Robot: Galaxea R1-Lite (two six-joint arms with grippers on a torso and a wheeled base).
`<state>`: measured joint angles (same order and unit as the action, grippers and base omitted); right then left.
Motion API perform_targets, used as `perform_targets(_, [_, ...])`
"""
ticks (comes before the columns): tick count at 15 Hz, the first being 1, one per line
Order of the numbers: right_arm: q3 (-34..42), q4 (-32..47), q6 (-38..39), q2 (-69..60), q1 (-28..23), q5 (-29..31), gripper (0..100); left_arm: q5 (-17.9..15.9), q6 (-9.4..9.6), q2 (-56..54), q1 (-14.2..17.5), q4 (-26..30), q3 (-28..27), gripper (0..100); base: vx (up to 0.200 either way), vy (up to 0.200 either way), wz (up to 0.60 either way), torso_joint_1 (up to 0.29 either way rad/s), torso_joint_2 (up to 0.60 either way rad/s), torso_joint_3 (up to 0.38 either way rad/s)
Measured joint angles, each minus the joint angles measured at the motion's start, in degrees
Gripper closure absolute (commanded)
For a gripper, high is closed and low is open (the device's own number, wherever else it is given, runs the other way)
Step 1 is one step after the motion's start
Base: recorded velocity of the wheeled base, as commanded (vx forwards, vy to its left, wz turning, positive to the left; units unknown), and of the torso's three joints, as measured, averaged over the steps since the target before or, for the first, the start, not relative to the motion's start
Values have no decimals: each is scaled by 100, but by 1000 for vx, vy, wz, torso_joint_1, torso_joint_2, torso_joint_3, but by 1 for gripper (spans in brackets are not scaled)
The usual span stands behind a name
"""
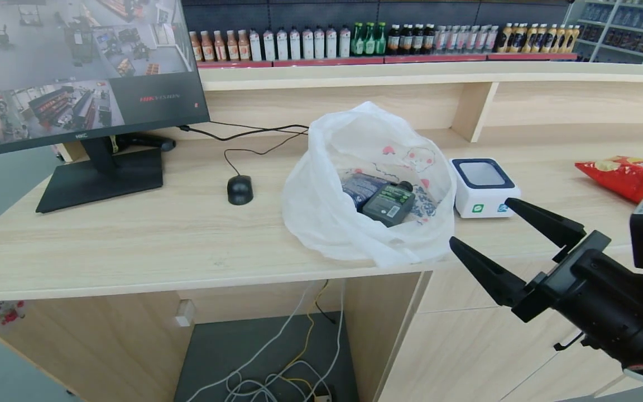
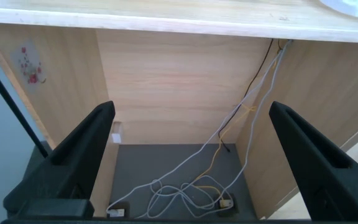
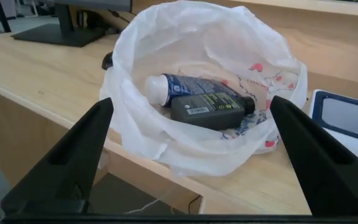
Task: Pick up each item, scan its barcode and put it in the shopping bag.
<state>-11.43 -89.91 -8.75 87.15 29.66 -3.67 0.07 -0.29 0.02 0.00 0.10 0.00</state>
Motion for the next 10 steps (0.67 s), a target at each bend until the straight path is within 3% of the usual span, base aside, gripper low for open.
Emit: perform_targets(10, [138, -1, -2, -33, 35, 1, 0, -2, -35, 0, 0, -2, 0, 0, 0, -200, 0, 3, 5, 2])
